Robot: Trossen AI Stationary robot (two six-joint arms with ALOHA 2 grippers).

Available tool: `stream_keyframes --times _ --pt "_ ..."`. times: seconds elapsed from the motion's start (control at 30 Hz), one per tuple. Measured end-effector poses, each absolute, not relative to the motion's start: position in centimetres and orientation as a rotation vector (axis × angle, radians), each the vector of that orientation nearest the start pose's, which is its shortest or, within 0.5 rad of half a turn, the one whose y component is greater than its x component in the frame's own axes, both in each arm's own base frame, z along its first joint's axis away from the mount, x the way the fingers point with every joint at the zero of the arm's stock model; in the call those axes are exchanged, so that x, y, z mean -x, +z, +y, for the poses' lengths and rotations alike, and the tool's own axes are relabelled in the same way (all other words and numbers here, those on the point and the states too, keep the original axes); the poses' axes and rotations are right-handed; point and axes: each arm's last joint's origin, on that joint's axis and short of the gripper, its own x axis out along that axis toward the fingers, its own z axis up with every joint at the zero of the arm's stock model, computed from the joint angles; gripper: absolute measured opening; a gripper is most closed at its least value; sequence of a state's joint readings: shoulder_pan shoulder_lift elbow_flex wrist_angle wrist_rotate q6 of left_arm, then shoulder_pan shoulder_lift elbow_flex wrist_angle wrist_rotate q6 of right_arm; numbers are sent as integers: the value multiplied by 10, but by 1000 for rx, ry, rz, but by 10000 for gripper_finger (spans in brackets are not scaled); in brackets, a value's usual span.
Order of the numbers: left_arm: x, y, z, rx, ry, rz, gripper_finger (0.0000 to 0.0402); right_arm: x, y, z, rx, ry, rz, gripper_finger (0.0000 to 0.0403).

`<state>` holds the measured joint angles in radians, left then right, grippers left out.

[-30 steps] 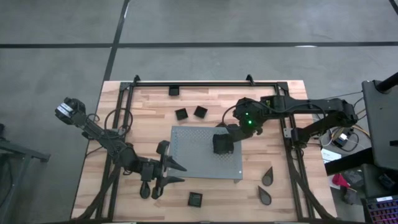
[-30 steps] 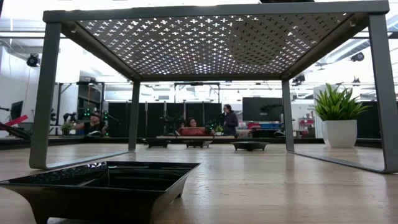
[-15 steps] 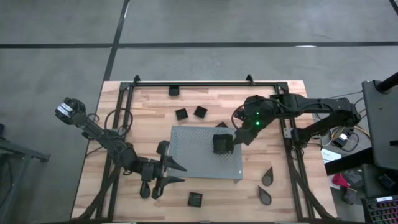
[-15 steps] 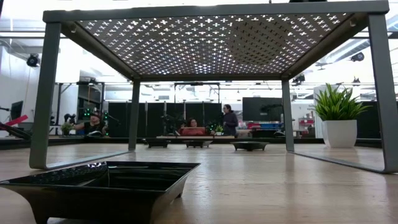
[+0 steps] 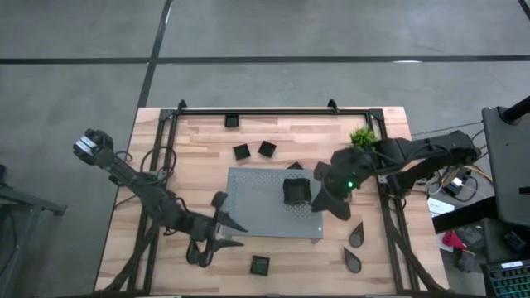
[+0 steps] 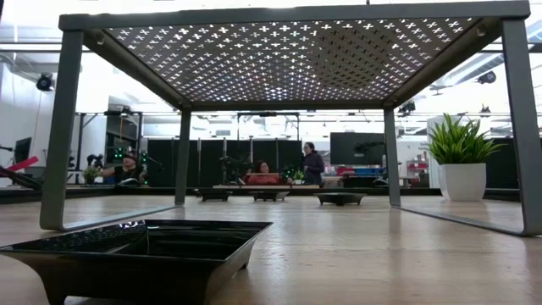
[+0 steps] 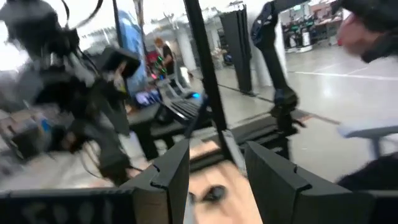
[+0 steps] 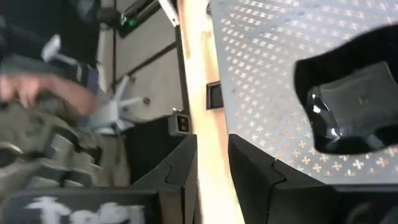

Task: Pick & Place Mini shaped plates
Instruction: Put the square plate on the shelf

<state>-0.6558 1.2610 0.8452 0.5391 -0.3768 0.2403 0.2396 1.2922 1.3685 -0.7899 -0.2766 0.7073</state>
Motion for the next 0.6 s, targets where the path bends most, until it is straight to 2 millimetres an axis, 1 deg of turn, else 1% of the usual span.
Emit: stream_keyframes --times 0.23,0.33,0.43,0.6 --pt "-211 320 -176 51 -362 -22 151 -244 376 98 -425 304 783 73" --pt "-207 312 -183 97 -385 57 151 -240 375 108 -363 270 764 68" --pt "-209 301 -189 115 -381 122 151 -238 369 116 -378 210 771 65" --pt "-217 286 -196 121 -372 173 151 -242 359 126 -426 190 823 63"
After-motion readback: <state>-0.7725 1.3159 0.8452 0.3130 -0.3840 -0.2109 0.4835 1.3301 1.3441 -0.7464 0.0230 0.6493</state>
